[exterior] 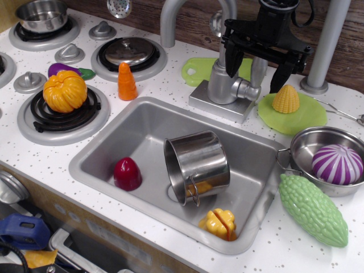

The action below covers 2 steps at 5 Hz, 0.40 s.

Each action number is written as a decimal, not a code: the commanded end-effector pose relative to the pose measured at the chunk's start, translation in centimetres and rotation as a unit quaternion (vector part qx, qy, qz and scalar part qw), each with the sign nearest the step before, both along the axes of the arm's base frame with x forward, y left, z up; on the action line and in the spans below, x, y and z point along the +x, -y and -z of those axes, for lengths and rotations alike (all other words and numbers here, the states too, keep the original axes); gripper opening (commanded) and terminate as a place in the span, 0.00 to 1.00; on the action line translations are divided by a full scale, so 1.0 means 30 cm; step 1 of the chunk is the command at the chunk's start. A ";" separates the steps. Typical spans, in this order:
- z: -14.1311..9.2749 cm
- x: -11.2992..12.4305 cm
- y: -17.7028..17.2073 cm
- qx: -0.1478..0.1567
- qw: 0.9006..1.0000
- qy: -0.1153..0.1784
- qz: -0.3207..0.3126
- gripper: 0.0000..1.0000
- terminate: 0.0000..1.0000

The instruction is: Turn lever vertical to front

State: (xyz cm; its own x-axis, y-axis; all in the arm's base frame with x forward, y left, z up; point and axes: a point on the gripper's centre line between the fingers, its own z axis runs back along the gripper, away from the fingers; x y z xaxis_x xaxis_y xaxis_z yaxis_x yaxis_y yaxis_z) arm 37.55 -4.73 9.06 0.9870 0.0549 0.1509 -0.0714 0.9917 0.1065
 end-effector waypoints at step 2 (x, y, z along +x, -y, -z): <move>-0.034 0.029 -0.024 -0.006 1.000 0.025 -0.015 1.00 0.00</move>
State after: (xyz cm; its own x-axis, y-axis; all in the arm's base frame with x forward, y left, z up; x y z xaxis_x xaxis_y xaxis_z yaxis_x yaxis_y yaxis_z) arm 38.50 -3.87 8.33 0.9825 0.0837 0.1661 -0.1046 0.9871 0.1212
